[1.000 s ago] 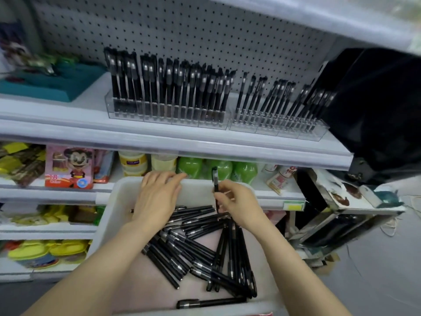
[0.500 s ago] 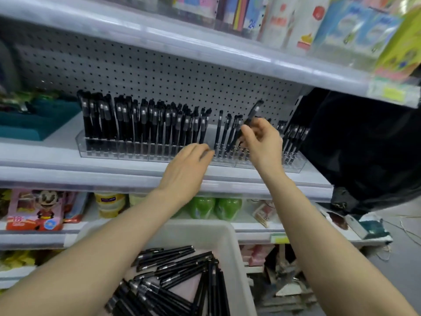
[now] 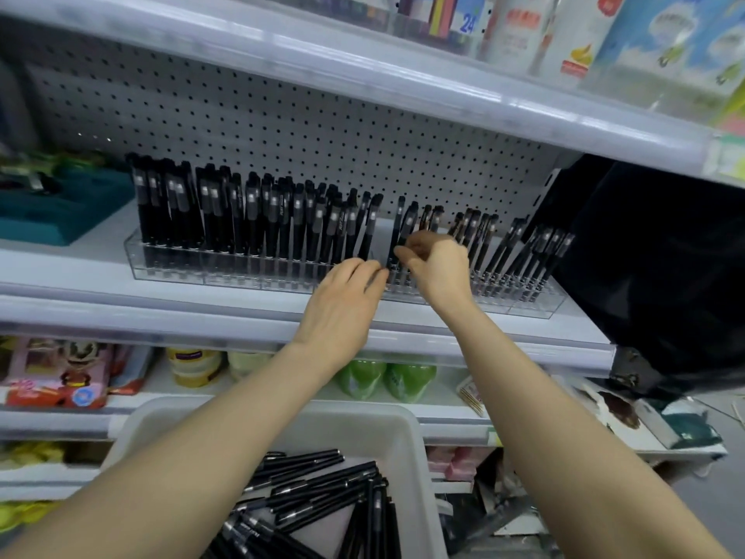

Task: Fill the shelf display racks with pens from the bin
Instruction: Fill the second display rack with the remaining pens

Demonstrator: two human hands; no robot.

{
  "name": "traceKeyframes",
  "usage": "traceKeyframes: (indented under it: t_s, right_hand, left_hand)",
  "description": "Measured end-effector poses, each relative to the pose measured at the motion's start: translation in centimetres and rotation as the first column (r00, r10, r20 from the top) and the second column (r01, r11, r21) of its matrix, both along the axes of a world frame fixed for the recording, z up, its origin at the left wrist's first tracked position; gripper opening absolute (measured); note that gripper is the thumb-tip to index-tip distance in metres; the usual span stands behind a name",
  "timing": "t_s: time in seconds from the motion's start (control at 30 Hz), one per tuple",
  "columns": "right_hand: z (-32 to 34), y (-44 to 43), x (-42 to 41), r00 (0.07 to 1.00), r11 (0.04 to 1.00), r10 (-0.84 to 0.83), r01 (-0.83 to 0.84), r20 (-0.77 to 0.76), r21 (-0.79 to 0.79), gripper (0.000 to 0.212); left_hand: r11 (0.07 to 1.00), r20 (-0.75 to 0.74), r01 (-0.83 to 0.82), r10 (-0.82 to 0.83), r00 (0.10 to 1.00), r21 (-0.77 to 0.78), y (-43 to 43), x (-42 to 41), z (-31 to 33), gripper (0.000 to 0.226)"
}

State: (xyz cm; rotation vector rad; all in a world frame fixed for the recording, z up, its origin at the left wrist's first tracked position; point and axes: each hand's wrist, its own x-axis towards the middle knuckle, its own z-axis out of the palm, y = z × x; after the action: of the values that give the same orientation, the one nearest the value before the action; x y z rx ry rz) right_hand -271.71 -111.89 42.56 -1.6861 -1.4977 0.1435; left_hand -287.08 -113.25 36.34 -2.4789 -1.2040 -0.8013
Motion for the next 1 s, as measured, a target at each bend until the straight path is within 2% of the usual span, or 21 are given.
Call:
traceKeyframes:
  t_s: [0.3,0.57,0.7,0.83,0.93,1.0]
  right_hand:
    - [-0.1,0.6,-0.2,0.997,0.997,-0.057,0.059,0.051,-0.041,0.032]
    - [-0.3,0.4,-0.6,0.993,0.989,-0.111,0.115,0.046,-0.096,0.03]
    - [-0.4,-0.3,-1.3,0.994,0.989,-0.085,0.092,0.065,-0.116,0.026]
    - [-0.9,-2.9,-2.4,0.988,0.993,-0.103,0.108,0.116,-0.042,0.022]
    - [-1.8,-6.2,-4.1,0.99,0.99,-0.133,0.13,0.051,0.049,0.02]
    - [-3.2,-8.5,-5.6,0.994,0.993,-0.107,0.106,0.018,0.047,0.017]
  left_hand:
    - [0.999,0.018,-0.01,0.011,1.0,-0.031,-0.2,0.0,0.2,0.068]
    - [0.998,0.075,0.039,-0.036,0.997,-0.05,-1.9,-1.1,-0.5,0.068]
    - [0.997,0.107,0.035,-0.028,0.994,-0.065,-3.8,-3.2,-1.0,0.068]
    - [0.996,0.137,0.018,-0.006,0.991,-0.088,-5.9,-6.6,-2.4,0.053]
    - [0.993,0.143,-0.011,0.027,0.989,-0.115,-7.1,-9.1,-4.3,0.043]
    - [0.991,0.146,-0.022,0.041,0.988,-0.13,-7.7,-10.4,-6.0,0.043]
